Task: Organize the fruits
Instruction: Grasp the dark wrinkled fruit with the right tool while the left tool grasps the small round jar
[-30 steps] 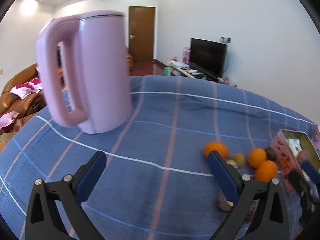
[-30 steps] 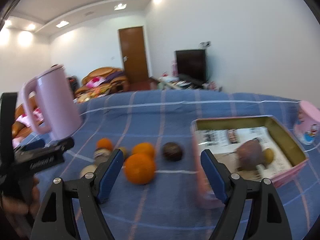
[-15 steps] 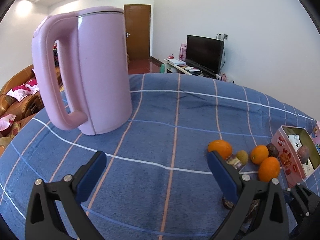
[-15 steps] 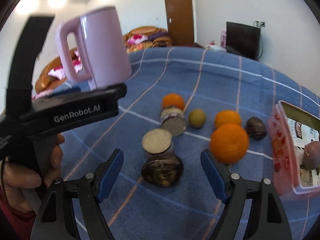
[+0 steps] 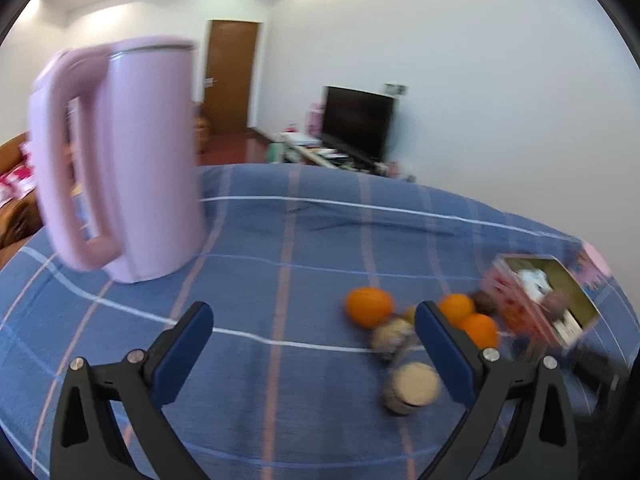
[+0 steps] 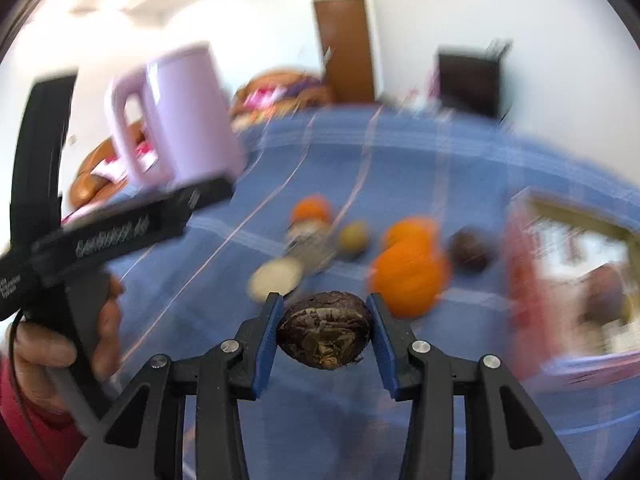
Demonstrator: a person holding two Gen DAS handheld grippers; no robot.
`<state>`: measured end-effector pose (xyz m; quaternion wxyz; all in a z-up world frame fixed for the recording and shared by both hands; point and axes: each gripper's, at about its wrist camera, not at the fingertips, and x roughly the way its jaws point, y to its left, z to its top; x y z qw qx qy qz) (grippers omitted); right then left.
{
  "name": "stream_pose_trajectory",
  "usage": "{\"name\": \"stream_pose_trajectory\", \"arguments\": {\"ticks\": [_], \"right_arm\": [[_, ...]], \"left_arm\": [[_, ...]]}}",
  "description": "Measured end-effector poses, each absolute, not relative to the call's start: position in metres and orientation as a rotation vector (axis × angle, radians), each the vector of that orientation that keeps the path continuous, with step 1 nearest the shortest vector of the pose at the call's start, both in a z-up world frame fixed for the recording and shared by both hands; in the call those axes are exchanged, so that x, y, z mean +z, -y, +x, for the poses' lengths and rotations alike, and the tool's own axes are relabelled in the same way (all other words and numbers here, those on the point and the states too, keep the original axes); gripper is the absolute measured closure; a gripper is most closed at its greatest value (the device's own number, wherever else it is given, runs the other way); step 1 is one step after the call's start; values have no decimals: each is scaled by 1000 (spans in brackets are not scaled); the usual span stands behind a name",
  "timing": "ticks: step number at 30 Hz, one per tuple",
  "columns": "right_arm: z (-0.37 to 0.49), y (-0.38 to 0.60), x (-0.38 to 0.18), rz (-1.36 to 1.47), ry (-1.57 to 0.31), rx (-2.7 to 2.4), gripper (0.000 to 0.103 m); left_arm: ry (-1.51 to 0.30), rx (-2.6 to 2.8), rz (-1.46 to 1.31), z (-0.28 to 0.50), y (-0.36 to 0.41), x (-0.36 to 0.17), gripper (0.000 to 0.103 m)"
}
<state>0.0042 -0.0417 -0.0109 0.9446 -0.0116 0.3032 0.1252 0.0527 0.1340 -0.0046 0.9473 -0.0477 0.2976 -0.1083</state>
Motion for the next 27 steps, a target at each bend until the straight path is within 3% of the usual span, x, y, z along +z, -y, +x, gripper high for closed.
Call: {"name": "stream_pose_trajectory", "arguments": {"ticks": [5,6,11,14,15,16,19,23,27], "right_arm": [[-6,79,9,-13,-455,36,58],[-5,87,11,8,-449,5,58],[4,95,6,66,-490,-17,58],[8,95,3,80,-510,5,58],[6,96,2,77,-513,6,58],[6,94,1,73,-515,5,58],[4,92,-2,61,-527,7,58],[1,94,-2,56,-529,16,58],[-6,95,5,78,-475,50,58]], "left_arm": [[-651,-404,-32,46,-102,-8,8],[-664,-412,10,45,-92,-12,9],[-770,-393,131,54,-64,-32,34],[-828,-392,71,66,-67,-38,35],[-855,-384,59,70,-68,-42,39],[-881,-383,49,73,-70,-45,55],[-893,-400,27,73,-72,-47,66],[-869,-373,25,70,-74,-44,68],[-724,-329,-16,54,-84,-27,68]]}}
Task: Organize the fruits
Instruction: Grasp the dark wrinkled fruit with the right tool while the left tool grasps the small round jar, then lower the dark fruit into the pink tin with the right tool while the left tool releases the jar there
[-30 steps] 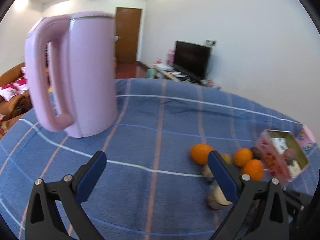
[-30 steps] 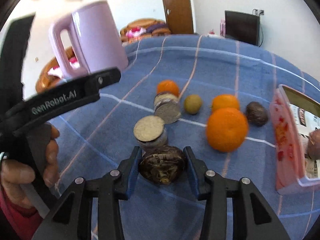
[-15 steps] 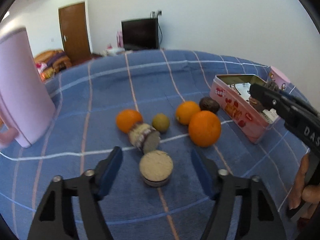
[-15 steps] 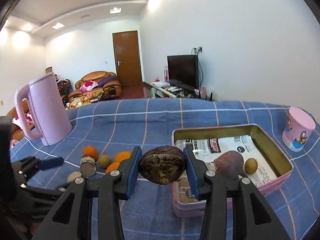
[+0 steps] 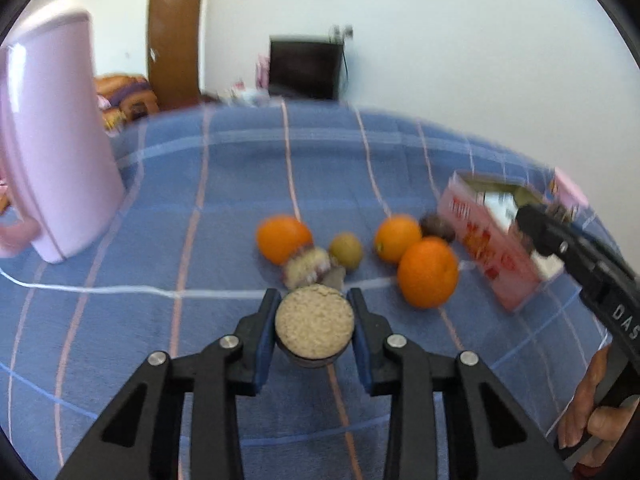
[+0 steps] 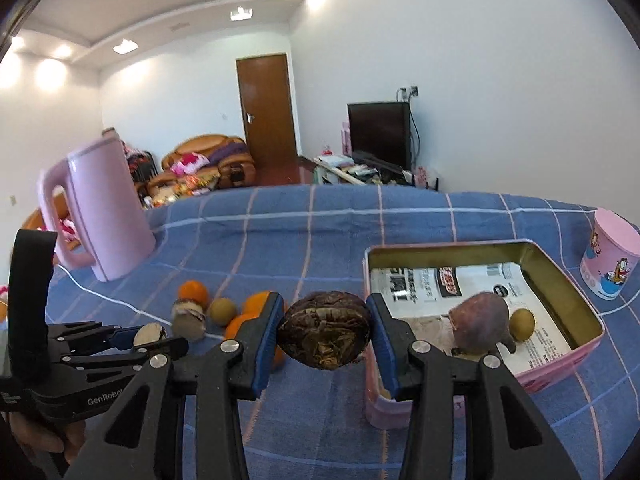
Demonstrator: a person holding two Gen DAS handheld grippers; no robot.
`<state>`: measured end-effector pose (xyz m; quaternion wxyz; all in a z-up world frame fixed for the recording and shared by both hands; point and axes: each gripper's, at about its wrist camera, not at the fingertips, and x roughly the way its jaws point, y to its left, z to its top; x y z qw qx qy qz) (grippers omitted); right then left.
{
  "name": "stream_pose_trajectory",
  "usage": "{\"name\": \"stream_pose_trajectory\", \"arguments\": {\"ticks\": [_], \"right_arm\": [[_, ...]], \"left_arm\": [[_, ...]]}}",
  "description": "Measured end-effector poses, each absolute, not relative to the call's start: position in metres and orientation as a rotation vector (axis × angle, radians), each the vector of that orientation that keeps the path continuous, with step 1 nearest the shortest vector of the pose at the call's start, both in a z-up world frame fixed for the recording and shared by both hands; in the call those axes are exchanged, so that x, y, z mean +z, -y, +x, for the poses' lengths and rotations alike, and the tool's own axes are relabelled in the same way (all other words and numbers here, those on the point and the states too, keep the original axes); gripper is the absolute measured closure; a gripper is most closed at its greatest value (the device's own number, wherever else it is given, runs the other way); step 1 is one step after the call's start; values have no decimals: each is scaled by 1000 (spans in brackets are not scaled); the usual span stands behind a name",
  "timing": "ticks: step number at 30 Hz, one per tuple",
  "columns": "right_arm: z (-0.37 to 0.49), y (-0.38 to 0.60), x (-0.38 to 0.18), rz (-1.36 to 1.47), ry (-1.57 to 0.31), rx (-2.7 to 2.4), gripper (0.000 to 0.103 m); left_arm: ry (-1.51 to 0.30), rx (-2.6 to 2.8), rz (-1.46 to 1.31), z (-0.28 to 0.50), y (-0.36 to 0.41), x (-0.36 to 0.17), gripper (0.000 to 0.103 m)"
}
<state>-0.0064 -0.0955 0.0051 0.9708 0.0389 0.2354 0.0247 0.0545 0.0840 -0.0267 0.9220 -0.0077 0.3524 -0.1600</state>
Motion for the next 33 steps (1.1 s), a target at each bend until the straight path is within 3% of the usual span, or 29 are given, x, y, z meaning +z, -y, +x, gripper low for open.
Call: {"name": "stream_pose_trajectory", "arguments": {"ticks": [9,33], "right_arm": [[-11,88,13,-55,-405,-50,58],[-6,146,13,-73,-422,-150,58]], "left_arm": [[-583,-195,-73,40,-93,-11,68],[-526,-169,-47,25,-29,-6,68]]}}
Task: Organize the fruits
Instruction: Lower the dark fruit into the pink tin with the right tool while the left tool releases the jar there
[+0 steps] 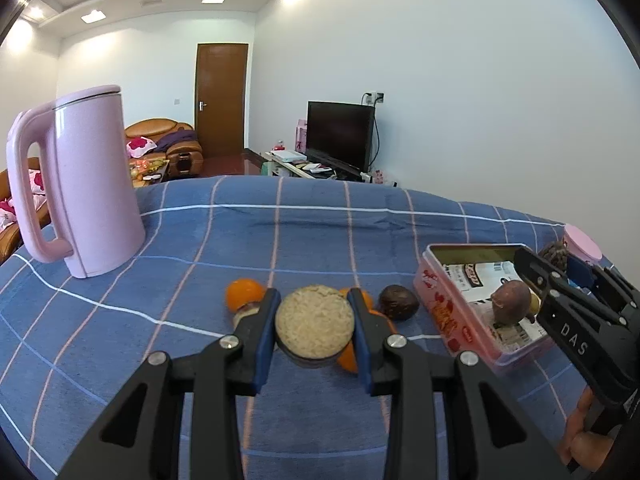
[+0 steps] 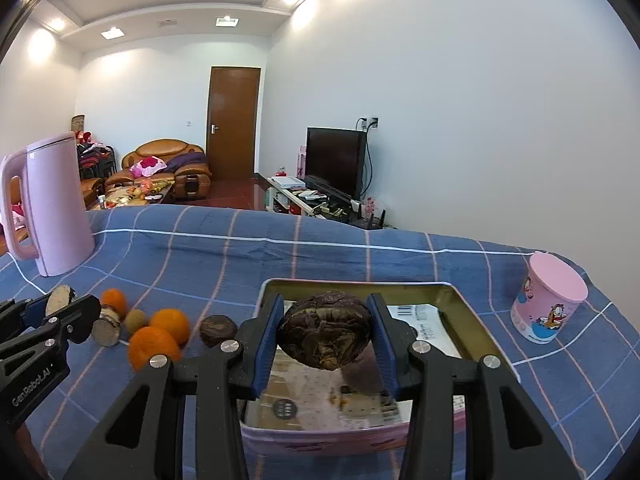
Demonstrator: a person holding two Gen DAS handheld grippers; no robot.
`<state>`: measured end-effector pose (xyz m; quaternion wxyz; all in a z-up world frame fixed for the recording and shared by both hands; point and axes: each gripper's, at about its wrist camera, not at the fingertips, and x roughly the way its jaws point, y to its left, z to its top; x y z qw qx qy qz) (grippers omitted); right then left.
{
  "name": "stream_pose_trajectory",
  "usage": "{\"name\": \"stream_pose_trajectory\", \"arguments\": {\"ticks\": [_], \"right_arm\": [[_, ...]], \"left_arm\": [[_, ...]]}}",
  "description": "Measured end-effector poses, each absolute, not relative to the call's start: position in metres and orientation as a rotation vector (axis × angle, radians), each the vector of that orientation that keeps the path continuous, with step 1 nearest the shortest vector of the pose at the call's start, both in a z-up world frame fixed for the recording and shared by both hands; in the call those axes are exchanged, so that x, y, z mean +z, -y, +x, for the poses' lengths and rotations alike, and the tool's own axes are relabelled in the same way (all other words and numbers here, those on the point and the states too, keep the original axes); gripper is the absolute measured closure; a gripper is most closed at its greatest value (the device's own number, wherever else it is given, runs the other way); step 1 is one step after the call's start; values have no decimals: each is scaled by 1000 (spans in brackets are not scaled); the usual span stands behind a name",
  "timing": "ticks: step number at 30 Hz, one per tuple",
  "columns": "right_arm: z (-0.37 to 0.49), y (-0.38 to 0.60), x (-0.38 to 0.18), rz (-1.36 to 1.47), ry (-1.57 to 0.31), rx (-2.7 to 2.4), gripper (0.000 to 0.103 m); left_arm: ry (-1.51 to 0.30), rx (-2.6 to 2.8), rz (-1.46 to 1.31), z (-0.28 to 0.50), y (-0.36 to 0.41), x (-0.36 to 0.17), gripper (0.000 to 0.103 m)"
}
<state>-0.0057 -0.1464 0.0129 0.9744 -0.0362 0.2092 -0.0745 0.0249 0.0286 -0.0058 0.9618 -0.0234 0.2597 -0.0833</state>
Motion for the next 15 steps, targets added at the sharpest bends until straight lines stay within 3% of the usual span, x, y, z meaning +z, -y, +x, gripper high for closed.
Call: {"name": "stream_pose_trajectory", "arguments": {"ticks": [15], "right_arm": [[0,197,11,-59,-454,-213,58]], "left_arm": [[-524,-223,-15,28,25,-4,68]]}}
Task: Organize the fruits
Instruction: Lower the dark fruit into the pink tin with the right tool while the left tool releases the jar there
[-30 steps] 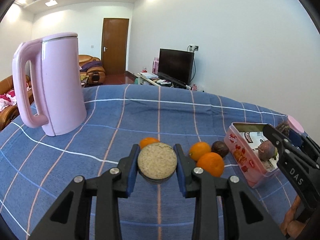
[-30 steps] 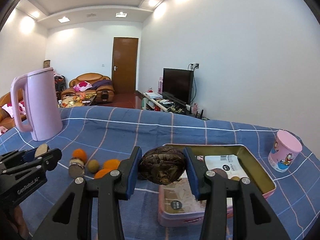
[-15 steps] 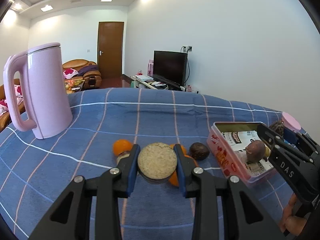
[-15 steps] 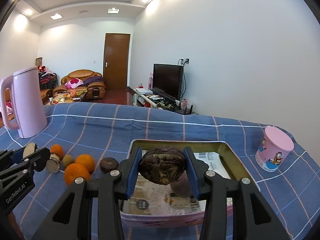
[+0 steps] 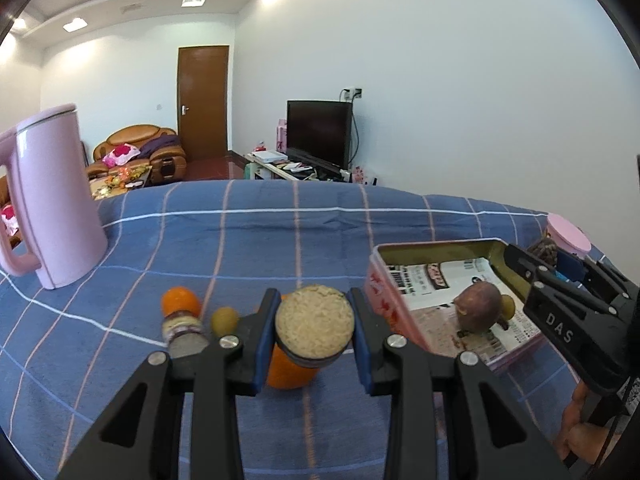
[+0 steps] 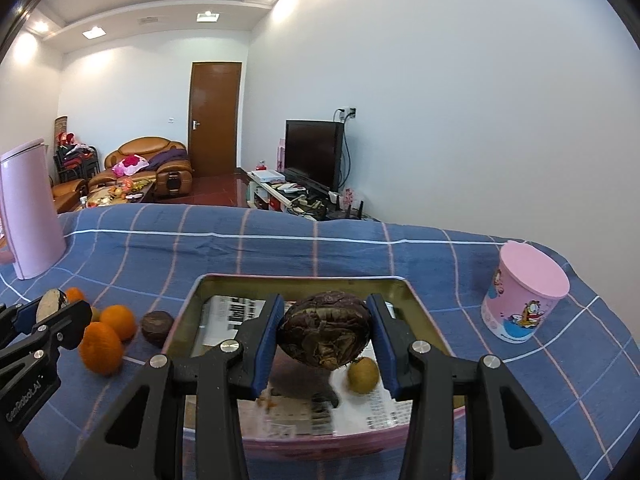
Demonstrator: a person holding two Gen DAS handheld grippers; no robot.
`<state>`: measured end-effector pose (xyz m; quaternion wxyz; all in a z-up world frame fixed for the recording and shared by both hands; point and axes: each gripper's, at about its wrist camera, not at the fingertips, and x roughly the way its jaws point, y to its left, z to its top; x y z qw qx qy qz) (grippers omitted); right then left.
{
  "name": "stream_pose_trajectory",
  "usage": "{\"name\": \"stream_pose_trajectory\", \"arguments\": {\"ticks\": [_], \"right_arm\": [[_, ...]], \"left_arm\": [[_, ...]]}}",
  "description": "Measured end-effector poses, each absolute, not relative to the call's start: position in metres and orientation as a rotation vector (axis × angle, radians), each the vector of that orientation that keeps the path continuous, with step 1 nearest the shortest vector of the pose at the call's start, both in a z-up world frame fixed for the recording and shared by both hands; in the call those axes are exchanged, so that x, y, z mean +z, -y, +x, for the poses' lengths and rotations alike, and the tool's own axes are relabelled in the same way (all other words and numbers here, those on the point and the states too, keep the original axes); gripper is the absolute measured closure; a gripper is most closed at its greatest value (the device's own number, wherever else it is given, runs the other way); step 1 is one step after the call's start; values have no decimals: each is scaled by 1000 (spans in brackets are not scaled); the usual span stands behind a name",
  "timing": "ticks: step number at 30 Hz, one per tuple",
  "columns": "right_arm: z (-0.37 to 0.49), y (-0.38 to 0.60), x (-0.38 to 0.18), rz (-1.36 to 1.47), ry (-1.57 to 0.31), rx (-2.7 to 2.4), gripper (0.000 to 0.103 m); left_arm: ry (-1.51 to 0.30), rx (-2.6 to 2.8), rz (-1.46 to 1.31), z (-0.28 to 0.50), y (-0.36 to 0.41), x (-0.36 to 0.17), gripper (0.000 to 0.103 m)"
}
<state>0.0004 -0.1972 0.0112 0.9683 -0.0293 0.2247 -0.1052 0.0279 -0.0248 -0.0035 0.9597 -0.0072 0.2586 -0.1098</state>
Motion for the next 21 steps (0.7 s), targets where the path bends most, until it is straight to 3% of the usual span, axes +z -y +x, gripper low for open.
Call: {"name": "stream_pose_trajectory", "arguments": {"ticks": [21], "right_arm": [[17,261,1,-33,-543,-253,58]], "left_arm": [[-570,-335,29,47,117,-5,67]]}}
